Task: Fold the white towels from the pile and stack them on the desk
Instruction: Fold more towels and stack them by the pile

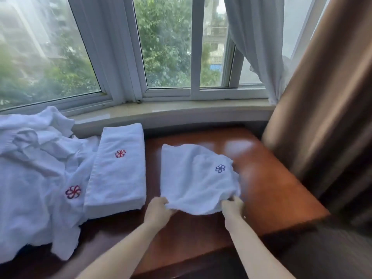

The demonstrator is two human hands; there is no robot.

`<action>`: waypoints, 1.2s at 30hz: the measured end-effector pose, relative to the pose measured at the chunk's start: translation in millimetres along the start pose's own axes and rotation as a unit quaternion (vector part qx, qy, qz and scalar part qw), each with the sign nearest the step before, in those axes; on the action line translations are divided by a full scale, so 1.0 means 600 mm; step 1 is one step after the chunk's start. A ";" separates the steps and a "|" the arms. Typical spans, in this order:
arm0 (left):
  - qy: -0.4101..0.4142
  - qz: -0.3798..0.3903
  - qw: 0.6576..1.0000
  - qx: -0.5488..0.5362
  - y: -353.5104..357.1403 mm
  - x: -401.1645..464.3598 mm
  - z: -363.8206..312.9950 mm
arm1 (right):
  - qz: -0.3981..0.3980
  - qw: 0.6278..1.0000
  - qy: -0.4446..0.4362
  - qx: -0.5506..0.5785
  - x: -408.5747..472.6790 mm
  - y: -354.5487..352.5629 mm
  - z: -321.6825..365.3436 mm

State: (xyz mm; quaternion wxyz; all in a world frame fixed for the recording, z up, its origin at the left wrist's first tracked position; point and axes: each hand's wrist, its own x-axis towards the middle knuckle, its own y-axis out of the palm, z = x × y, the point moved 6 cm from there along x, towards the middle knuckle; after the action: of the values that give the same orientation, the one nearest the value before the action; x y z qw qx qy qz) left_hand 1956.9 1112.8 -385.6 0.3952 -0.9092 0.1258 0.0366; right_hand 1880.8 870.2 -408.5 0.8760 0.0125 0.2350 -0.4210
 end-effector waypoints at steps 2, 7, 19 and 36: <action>-0.031 0.033 0.997 0.056 0.044 -0.038 0.063 | 0.045 0.995 0.078 -0.044 -0.013 -0.015 -0.089; -0.009 0.083 0.972 0.219 0.069 -0.062 0.087 | -0.021 0.995 0.088 -0.044 -0.035 -0.066 -0.125; 0.038 0.073 0.979 0.188 0.073 -0.091 0.123 | 0.166 0.931 0.243 0.218 -0.062 -0.004 -0.102; 0.060 0.219 0.905 0.360 0.051 -0.101 0.082 | 0.102 0.989 -0.034 -0.098 -0.081 0.027 -0.083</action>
State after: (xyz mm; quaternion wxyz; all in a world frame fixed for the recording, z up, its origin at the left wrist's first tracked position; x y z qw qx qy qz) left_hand 1892.0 1140.8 -431.0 0.6697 -0.6547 0.3501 0.0196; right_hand 1846.9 926.8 -435.0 0.9188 -0.0640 0.2424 -0.3048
